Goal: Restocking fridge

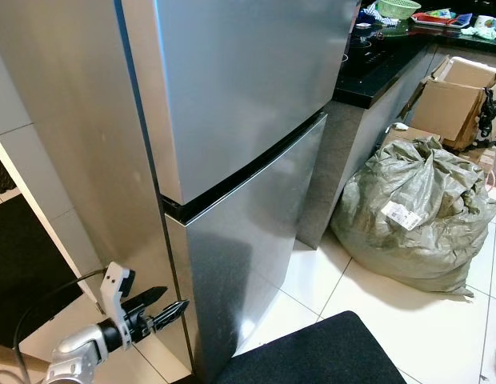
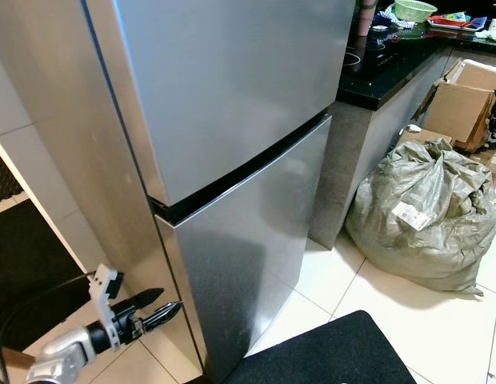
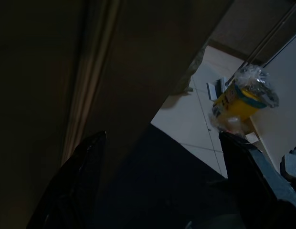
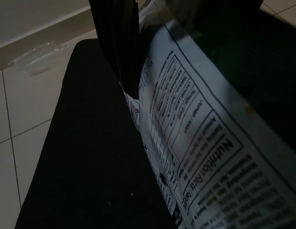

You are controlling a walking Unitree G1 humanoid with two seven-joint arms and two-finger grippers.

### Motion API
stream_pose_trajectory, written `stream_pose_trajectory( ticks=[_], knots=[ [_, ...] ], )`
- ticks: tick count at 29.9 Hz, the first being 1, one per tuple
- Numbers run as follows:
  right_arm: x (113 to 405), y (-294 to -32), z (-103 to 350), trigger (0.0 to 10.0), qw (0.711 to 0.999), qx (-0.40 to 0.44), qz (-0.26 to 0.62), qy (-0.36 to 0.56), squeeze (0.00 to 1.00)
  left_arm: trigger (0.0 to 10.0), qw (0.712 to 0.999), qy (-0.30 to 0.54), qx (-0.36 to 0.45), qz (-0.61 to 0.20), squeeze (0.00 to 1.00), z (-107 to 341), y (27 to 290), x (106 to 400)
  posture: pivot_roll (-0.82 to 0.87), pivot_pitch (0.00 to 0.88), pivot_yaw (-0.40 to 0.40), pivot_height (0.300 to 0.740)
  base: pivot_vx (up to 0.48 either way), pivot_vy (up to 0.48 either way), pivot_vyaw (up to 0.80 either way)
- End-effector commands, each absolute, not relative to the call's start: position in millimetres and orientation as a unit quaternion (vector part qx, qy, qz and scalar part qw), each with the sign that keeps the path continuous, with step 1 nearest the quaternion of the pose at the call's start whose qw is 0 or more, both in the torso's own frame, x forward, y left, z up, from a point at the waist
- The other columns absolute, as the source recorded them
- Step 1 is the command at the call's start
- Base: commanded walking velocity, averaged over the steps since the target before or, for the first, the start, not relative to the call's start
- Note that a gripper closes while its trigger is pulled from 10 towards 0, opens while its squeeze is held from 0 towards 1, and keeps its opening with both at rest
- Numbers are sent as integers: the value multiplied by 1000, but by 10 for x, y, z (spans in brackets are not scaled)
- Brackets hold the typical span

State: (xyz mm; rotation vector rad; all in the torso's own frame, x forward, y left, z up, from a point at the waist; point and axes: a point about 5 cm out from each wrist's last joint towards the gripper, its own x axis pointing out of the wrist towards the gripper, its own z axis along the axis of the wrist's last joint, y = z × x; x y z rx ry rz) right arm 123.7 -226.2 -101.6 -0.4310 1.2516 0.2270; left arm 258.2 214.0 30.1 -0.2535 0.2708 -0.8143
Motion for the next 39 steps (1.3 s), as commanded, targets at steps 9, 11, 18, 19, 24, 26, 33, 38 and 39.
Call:
stream_pose_trajectory(
  ticks=[9,11,18,19,24,26,33,38,39],
  knots=[
    [1255,-2294,-1003,10000,785,-201,100,577,0,10000,916,80,-84,-385,0,409,1847,2731,-27,0,-10,740,0,0,0],
    [1256,-2294,-1003,10000,785,-202,100,577,0,10000,917,75,-82,-383,0,425,1830,2741,-27,0,-10,740,0,0,0],
    [1256,-2282,-1006,10000,786,-200,100,576,0,10000,933,39,-58,-352,0,537,1771,2865,-26,2,-10,740,0,0,0],
    [1255,-2279,-1007,10000,786,-200,100,577,0,10000,935,35,-57,-348,0,549,1769,2878,-26,2,-10,740,0,0,0],
    [1254,-2271,-1009,10000,786,-199,100,577,0,10000,938,23,-53,-342,0,598,1750,2915,-24,4,-7,740,0,0,0],
    [1253,-2270,-1009,10000,786,-199,100,577,0,10000,940,19,-48,-336,0,616,1743,2931,-24,4,-7,740,0,0,0],
    [1253,-2267,-1010,10000,786,-199,100,576,0,10000,948,16,-35,-317,0,635,1702,2974,-26,5,-6,740,0,0,0],
    [1253,-2268,-1010,10000,786,-199,100,576,0,10000,938,17,-51,-343,0,622,1599,2951,-25,5,-7,740,0,0,0],
    [1253,-2268,-1010,10000,786,-199,100,576,0,10000,938,17,-51,-343,0,622,1599,2951,-25,5,-7,740,0,0,0]
  ],
)
